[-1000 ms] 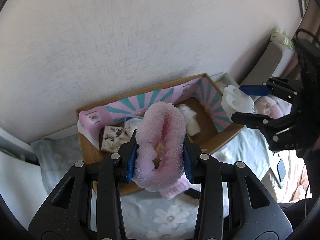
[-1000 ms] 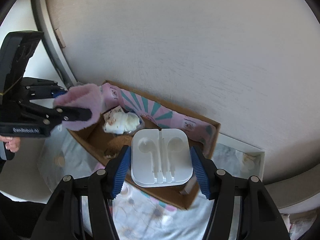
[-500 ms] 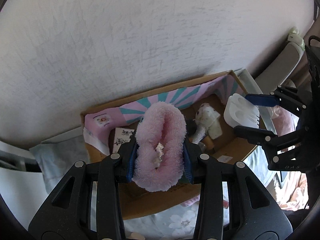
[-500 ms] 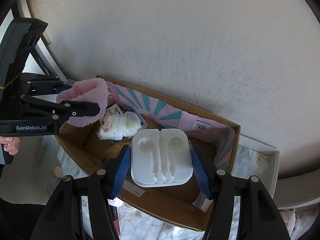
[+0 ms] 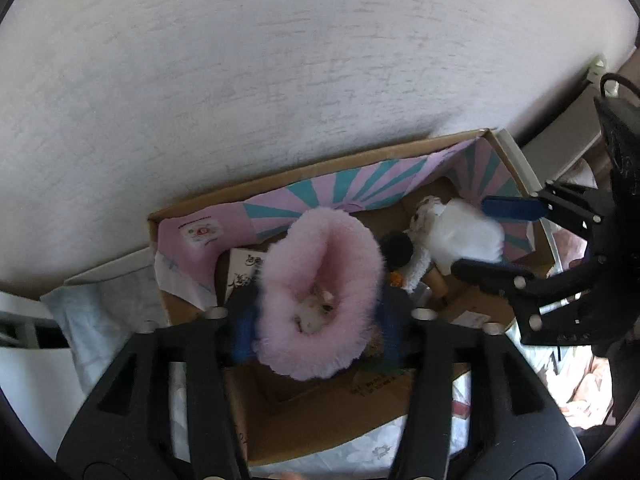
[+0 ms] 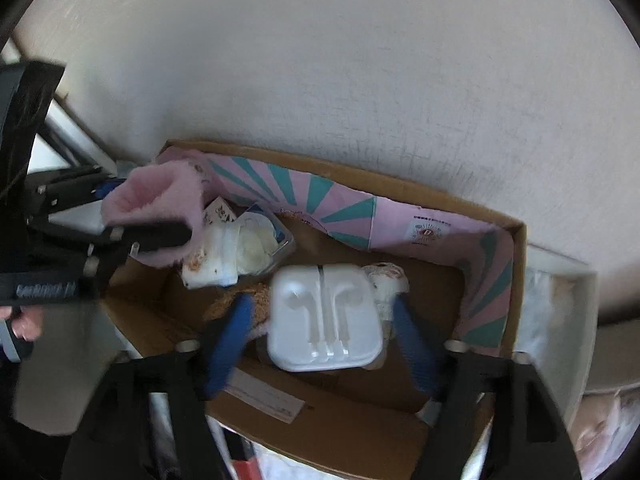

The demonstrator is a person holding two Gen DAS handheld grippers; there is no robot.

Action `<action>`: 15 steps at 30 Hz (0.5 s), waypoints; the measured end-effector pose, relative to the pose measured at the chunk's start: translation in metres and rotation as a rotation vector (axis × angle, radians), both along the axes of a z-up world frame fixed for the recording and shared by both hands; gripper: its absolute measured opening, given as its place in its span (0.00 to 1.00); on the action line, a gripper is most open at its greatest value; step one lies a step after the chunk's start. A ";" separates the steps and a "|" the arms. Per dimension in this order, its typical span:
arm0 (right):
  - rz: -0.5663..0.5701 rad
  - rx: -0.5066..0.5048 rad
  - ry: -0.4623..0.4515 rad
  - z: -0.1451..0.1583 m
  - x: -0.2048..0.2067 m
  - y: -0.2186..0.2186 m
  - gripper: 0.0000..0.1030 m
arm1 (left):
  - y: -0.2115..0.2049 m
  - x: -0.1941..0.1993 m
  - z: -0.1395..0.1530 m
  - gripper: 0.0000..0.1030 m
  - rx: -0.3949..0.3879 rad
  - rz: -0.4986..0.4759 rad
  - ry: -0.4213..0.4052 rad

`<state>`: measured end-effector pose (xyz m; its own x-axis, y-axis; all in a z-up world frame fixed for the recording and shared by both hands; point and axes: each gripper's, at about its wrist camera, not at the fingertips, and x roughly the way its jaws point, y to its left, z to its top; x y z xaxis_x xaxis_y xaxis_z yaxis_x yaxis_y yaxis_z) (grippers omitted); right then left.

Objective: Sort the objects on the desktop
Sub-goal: 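Open both grippers to drop the items into the box and withdraw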

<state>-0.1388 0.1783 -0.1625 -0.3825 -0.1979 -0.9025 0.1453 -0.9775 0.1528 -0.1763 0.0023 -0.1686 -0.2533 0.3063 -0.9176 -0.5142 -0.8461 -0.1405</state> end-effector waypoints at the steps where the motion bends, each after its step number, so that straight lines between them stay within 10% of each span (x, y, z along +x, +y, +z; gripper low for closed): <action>1: -0.005 -0.015 0.024 0.002 0.002 0.002 0.76 | 0.001 0.001 0.001 1.00 -0.004 -0.001 0.011; 15: -0.034 -0.001 0.075 0.019 0.015 0.015 0.77 | -0.009 0.014 0.025 1.00 0.008 0.027 0.058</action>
